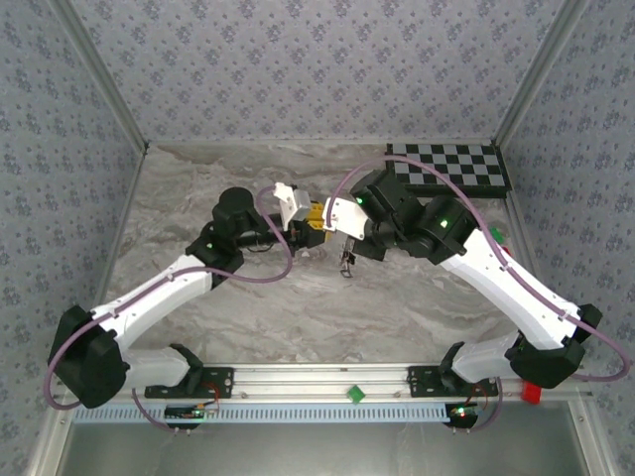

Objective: Put the keys on the keyring

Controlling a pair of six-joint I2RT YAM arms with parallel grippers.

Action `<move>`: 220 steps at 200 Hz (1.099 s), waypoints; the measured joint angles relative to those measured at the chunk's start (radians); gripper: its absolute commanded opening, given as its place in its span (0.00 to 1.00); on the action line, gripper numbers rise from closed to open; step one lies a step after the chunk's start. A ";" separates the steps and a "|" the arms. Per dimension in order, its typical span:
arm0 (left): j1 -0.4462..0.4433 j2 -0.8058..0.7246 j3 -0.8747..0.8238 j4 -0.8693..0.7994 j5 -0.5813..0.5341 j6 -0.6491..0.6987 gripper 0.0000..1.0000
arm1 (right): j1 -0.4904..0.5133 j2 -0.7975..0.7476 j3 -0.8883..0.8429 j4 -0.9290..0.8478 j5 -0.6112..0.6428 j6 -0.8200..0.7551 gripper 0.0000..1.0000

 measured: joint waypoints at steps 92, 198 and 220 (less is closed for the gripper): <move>-0.021 0.064 0.058 -0.118 0.071 0.076 0.27 | -0.007 0.000 0.000 -0.025 -0.031 0.007 0.00; -0.016 0.100 0.102 -0.134 0.125 0.079 0.21 | -0.013 -0.002 0.004 -0.036 -0.045 0.023 0.00; -0.016 0.103 0.104 -0.134 0.132 0.079 0.20 | -0.014 -0.003 0.004 -0.039 -0.053 0.026 0.00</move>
